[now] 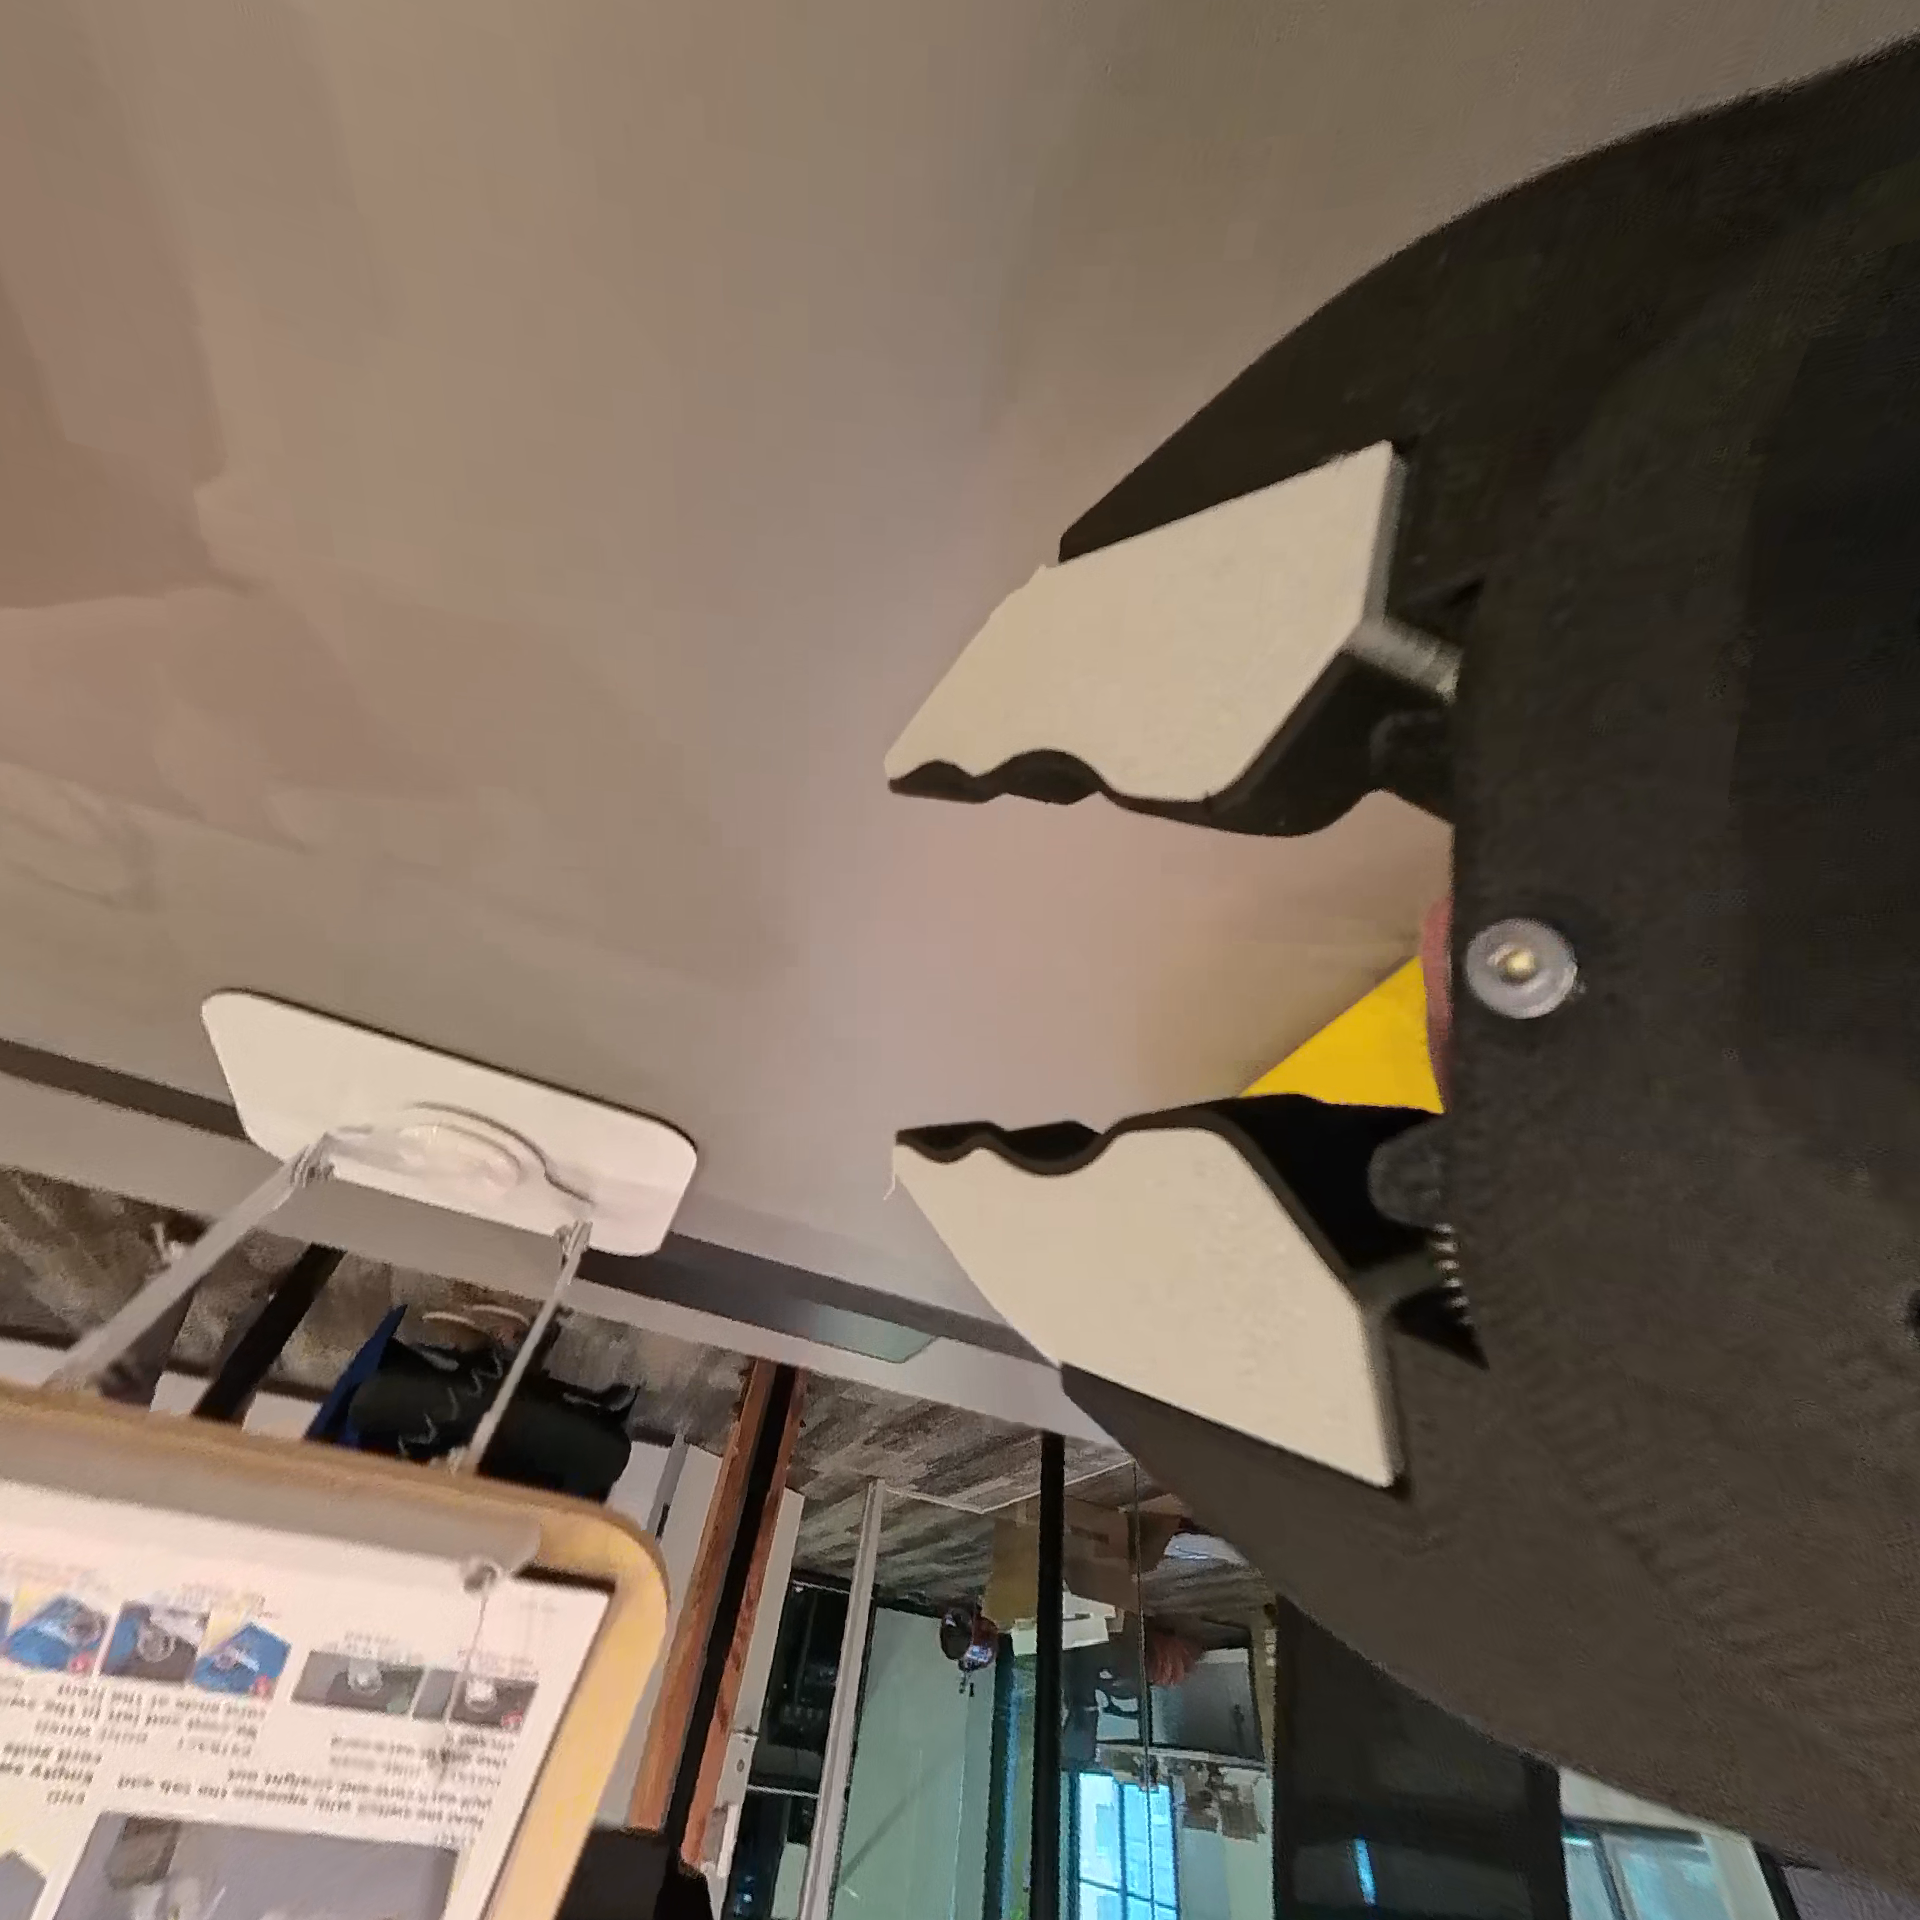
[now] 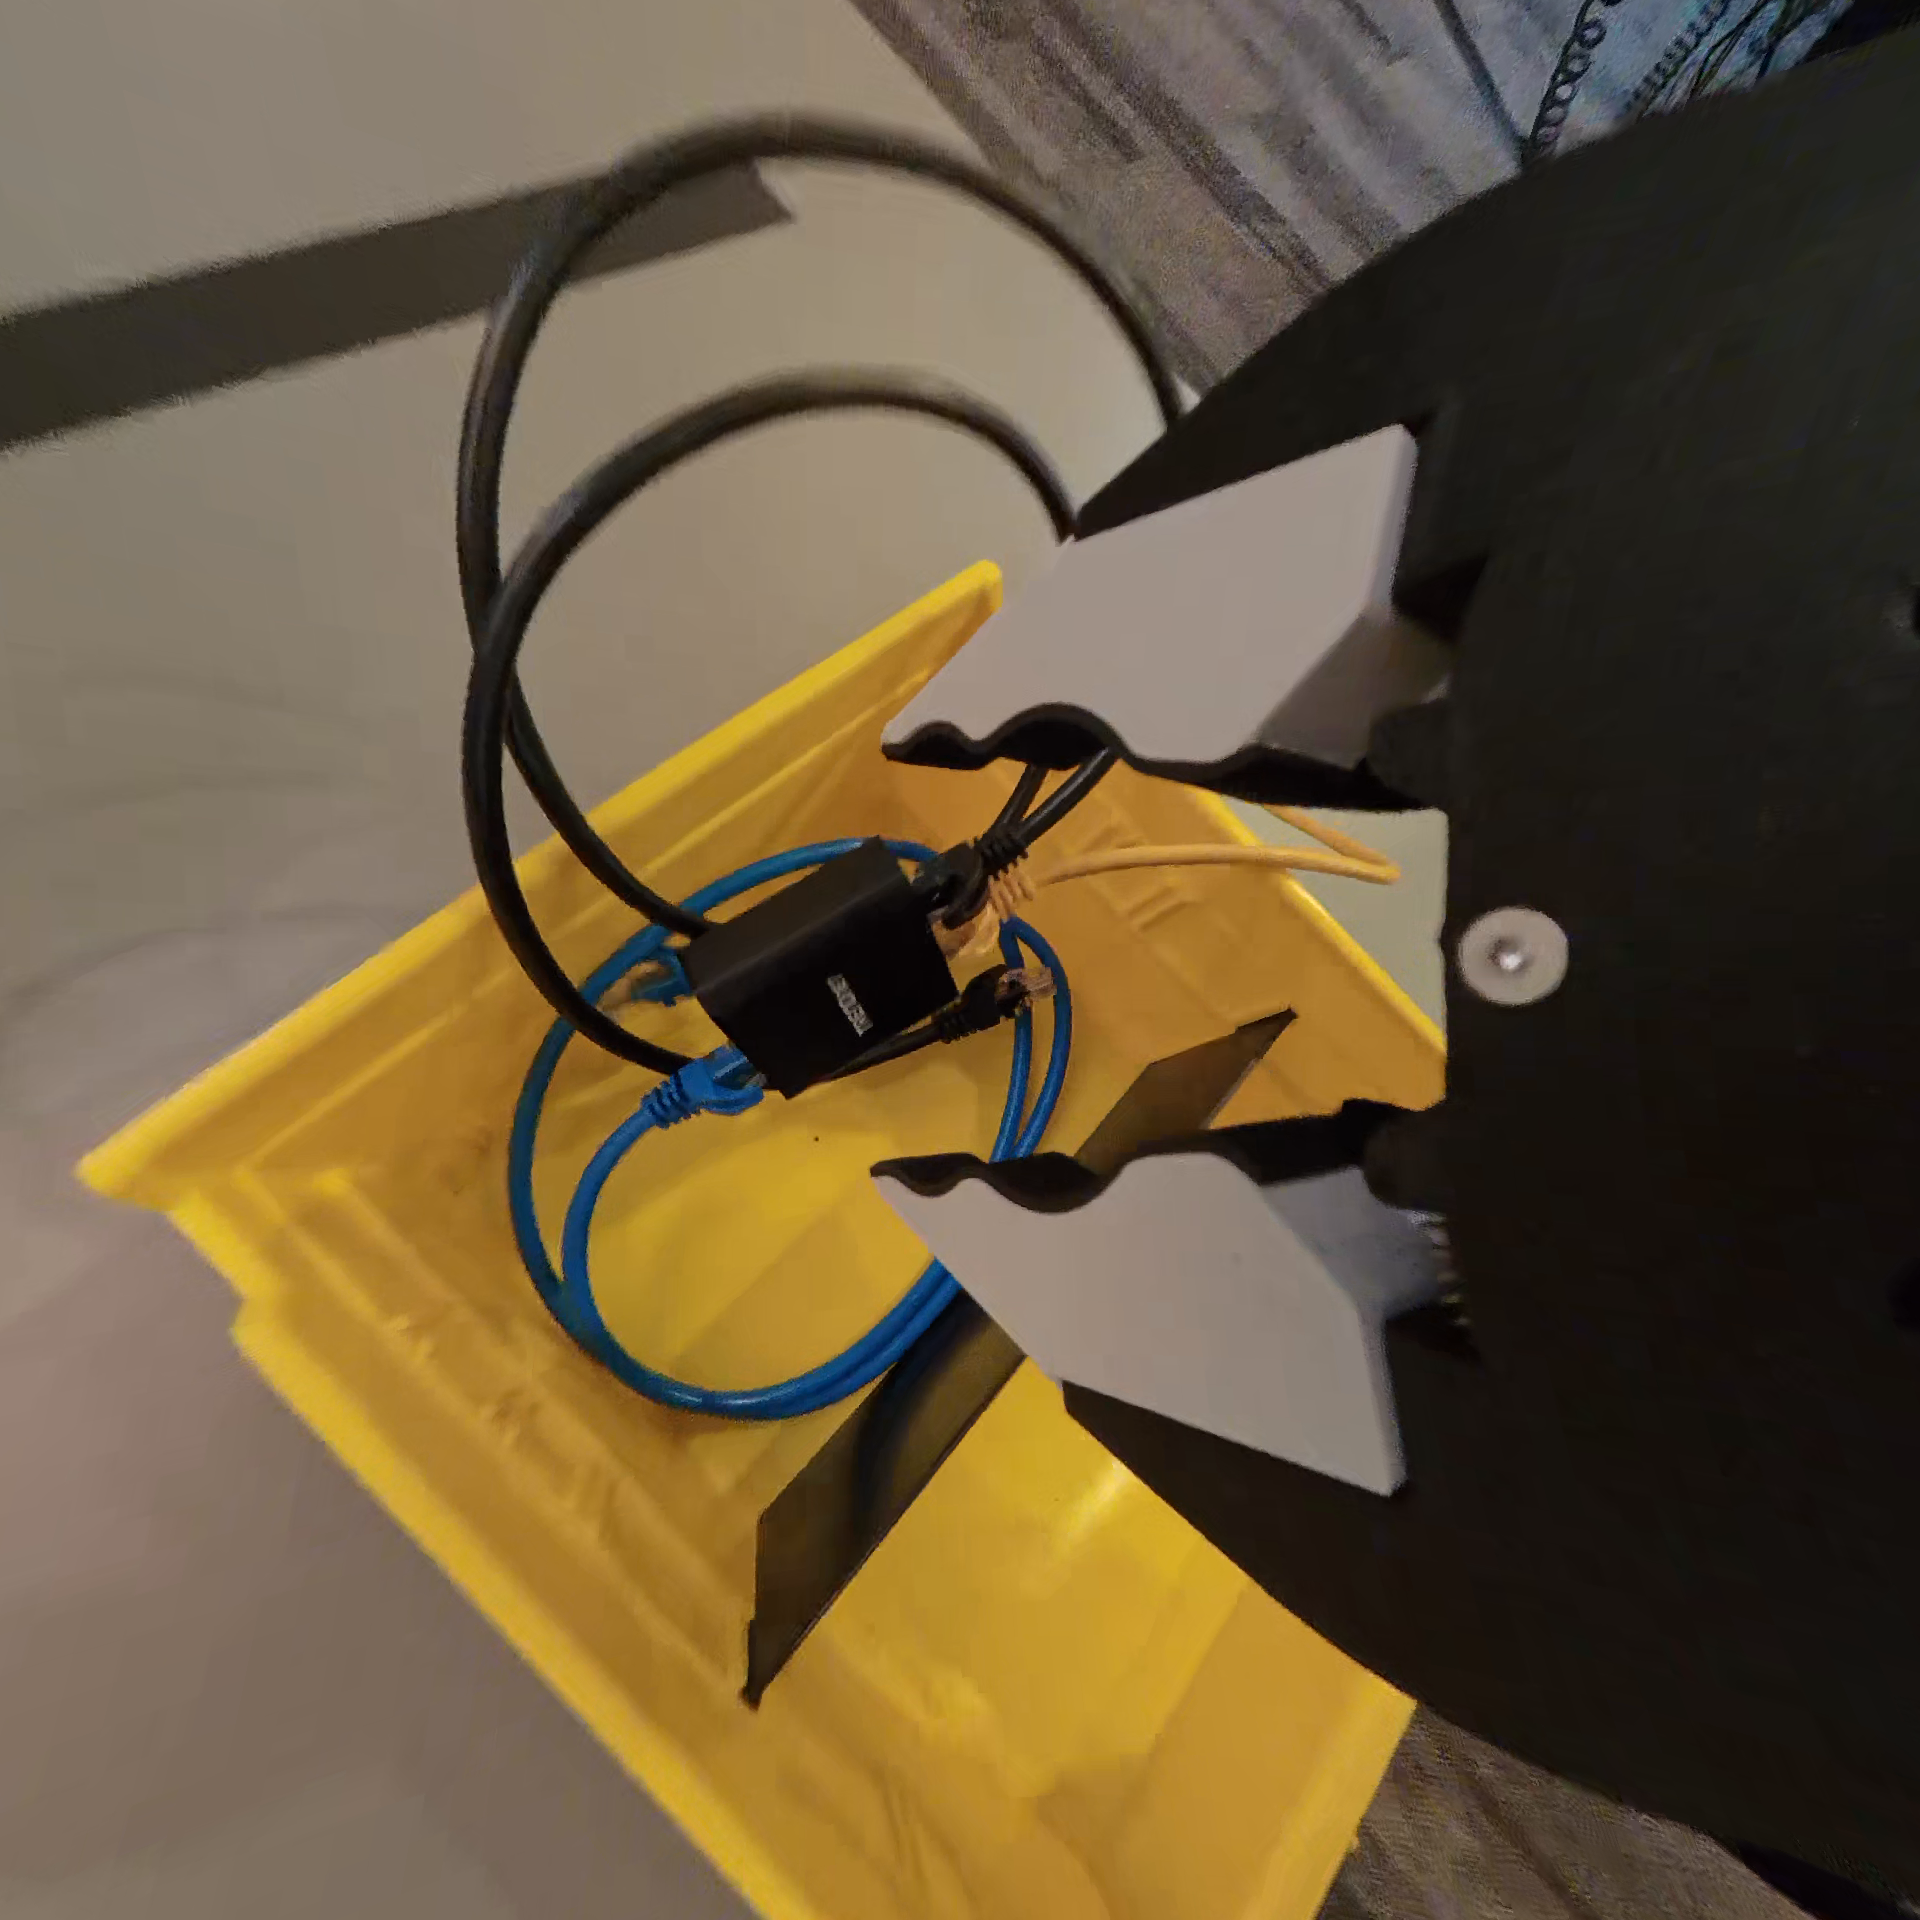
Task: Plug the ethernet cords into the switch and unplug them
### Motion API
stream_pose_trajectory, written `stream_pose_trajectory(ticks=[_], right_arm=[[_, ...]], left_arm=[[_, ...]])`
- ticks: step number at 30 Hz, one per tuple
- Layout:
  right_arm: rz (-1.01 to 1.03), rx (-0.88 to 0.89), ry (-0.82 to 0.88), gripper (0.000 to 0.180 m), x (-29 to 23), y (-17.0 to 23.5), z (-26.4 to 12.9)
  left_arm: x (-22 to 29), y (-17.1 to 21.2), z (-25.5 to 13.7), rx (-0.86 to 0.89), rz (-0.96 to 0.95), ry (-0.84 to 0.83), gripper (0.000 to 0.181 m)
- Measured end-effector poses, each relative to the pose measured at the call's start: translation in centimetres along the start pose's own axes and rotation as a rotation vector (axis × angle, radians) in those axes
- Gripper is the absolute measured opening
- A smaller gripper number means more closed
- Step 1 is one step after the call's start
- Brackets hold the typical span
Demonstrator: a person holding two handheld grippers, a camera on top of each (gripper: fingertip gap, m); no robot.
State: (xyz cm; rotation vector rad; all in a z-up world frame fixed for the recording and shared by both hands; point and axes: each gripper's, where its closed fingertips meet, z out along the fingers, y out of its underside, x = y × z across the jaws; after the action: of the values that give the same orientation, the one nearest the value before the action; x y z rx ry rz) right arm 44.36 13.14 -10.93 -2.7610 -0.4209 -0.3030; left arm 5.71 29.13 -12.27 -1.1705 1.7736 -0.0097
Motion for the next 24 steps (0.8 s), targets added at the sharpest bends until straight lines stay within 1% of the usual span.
stream_pose_trajectory(ticks=[4, 7, 10, 13, 14, 16, 17, 18, 20, 22, 24], right_arm=[[0.076, 0.124, 0.056, 0.069, 0.8, 0.0, -4.1], [0.138, 0.173, 0.142, 0.067, 1.4, 1.7, -6.7], [0.185, 0.156, 0.212, 0.068, 1.0, 5.1, -8.0], [0.265, 0.156, 0.175, 0.069, -0.7, 8.5, -7.3], [0.285, 0.139, 0.173, 0.071, -1.1, 9.8, -6.7], [0.303, 0.13, 0.188, 0.082, -1.8, 11.9, -5.4], [0.321, 0.149, 0.178, 0.084, -2.4, 12.5, -5.0], [0.35, 0.164, 0.136, 0.08, -3.4, 13.0, -4.5], [0.397, 0.173, 0.085, 0.079, -4.6, 14.1, -3.2], [0.431, 0.164, 0.036, 0.073, -5.6, 15.0, -1.9], [0.43, 0.176, -0.019, 0.066, -6.6, 14.9, -0.9]], left_arm=[[-4.5, 0.8, -2.2, -0.003, -0.056, -0.103, 0.064], [-8.9, 3.0, -4.7, -0.029, -0.145, -0.2, 0.069], [-13.4, 8.1, -7.6, -0.148, -0.22, -0.318, 0.08], [-15.9, 15.5, -10.4, -0.293, -0.369, -0.369, 0.088], [-16.1, 18.2, -11.1, -0.344, -0.429, -0.364, 0.088], [-15.1, 23.6, -12.2, -0.44, -0.591, -0.302, 0.091], [-14.3, 26.0, -12.6, -0.473, -0.694, -0.268, 0.1], [-13.4, 27.9, -13.0, -0.484, -0.801, -0.236, 0.107], [-11.7, 30.5, -13.3, -0.48, -0.96, -0.17, 0.112], [-10.5, 32.4, -13.2, -0.486, -1.03, -0.134, 0.111], [-9.3, 33.9, -12.6, -0.51, -1.07, -0.078, 0.111]])
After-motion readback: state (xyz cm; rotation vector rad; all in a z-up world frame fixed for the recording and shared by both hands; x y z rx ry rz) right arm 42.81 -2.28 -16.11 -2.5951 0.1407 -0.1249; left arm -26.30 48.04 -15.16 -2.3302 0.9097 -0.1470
